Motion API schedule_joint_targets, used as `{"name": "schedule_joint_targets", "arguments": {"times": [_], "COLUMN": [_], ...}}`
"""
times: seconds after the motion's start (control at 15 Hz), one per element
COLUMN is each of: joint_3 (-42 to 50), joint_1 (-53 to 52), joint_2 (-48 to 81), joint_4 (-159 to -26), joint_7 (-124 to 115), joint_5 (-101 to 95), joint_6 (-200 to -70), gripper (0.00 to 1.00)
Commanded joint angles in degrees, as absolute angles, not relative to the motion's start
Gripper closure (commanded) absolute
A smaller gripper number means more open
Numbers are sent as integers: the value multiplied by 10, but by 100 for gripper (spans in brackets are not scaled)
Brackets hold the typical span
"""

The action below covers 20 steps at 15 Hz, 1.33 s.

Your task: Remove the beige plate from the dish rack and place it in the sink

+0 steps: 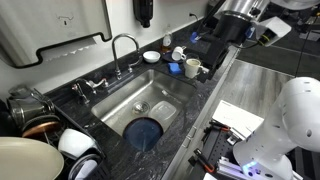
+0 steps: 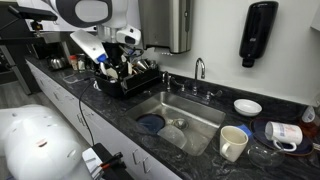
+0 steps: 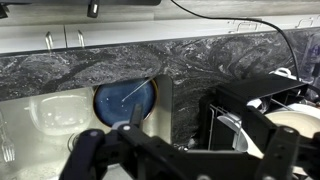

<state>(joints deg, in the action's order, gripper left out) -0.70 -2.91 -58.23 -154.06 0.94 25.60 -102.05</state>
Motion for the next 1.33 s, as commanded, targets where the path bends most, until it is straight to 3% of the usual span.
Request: {"name": "schedule_joint_targets", "arguments": {"times": [0.0, 0.47, 0.93, 1.0, 1.27], "joint_3": [-3, -67, -153, -140, -137], "joint_1": [-30, -124, -248, -236, -247], "joint_2": [-582, -587, -519, -570, -568], "joint_4": [-1539, -1527, -1503, -1526, -1525], "joint_7": [8, 53, 125, 79, 72], "joint_5": [255, 327, 383, 356, 352], "joint_6": [-1020, -1102, -1346, -1305, -1314], "gripper": [0, 0, 0, 0, 0]}}
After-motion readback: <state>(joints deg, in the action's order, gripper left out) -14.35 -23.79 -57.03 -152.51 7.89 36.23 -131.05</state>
